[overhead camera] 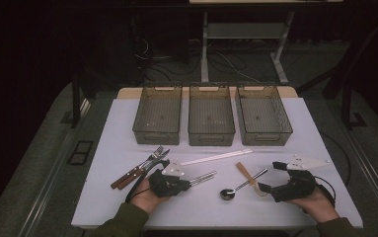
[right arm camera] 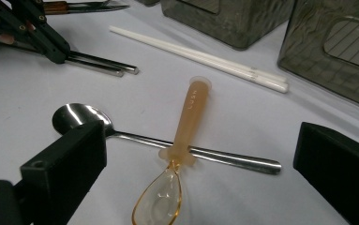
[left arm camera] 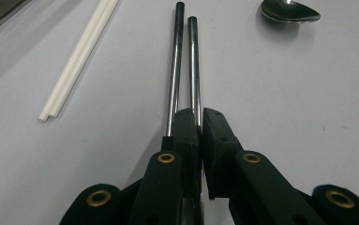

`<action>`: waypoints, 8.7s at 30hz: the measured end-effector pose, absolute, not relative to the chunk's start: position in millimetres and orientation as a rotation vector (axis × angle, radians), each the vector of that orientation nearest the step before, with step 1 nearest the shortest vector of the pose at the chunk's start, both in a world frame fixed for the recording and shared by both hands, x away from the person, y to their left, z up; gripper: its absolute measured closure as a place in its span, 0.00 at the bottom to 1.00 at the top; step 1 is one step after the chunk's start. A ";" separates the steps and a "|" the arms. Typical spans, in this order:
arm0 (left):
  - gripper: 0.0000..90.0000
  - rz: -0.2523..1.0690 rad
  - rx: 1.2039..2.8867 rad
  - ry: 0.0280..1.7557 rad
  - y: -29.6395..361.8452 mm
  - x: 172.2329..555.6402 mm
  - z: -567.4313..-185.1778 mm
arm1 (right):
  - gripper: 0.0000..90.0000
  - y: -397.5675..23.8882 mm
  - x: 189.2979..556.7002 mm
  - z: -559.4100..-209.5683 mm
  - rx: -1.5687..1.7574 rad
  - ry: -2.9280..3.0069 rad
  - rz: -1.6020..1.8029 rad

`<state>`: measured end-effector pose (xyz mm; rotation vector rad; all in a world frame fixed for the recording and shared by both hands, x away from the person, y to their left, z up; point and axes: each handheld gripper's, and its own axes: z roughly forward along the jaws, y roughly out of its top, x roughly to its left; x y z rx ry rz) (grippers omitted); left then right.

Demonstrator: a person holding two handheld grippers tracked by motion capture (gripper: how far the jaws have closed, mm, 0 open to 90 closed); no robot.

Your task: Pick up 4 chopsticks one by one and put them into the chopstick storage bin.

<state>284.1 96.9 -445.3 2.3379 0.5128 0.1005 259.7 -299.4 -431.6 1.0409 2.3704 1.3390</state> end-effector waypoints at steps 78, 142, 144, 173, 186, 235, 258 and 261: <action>0.94 0.315 1.879 0.650 139.5 365.8 -291.3 | 0.03 -295.8 263.5 -436.4 1.046 2.396 1.385; 0.78 0.469 2.028 1.075 172.5 489.6 -367.8 | 0.03 -300.3 263.3 -435.9 1.068 2.383 1.400; 0.73 0.460 2.025 1.067 172.8 487.6 -366.2 | 0.03 -300.5 263.2 -435.9 1.066 2.383 1.401; 0.44 0.235 2.040 0.740 154.4 389.6 -347.9 | 0.03 -298.9 262.7 -435.7 1.063 2.383 1.382; 0.55 0.191 2.066 0.629 124.9 340.8 -364.1 | 0.03 -298.9 262.0 -435.2 1.058 2.379 1.385; 0.89 0.014 2.324 0.457 89.6 321.0 -447.7 | 0.03 -299.4 261.7 -434.3 1.053 2.379 1.379; 0.94 -0.024 2.300 0.528 89.1 321.7 -447.9 | 0.03 -298.9 261.1 -434.0 1.052 2.380 1.380; 0.94 -0.034 2.298 0.552 87.7 321.8 -446.4 | 0.03 -299.1 261.5 -434.1 1.051 2.380 1.380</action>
